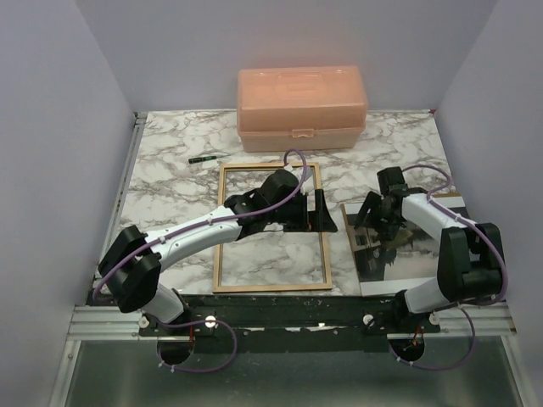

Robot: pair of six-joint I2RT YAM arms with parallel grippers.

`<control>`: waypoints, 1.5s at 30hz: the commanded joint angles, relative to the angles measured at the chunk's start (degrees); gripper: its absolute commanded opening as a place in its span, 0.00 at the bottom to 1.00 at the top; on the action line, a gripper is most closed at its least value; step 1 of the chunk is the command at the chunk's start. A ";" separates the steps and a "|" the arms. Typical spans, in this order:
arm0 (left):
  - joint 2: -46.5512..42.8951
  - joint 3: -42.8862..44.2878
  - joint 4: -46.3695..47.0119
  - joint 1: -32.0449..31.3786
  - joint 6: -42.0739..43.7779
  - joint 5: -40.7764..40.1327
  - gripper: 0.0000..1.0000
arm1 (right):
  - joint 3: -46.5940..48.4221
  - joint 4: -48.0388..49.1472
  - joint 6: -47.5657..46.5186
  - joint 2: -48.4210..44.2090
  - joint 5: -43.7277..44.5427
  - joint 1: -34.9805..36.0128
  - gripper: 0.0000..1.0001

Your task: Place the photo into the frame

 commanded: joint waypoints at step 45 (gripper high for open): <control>41.96 44.90 -11.25 0.43 1.62 -9.82 0.79 | 25.46 -23.06 -0.42 -30.92 17.24 2.19 0.70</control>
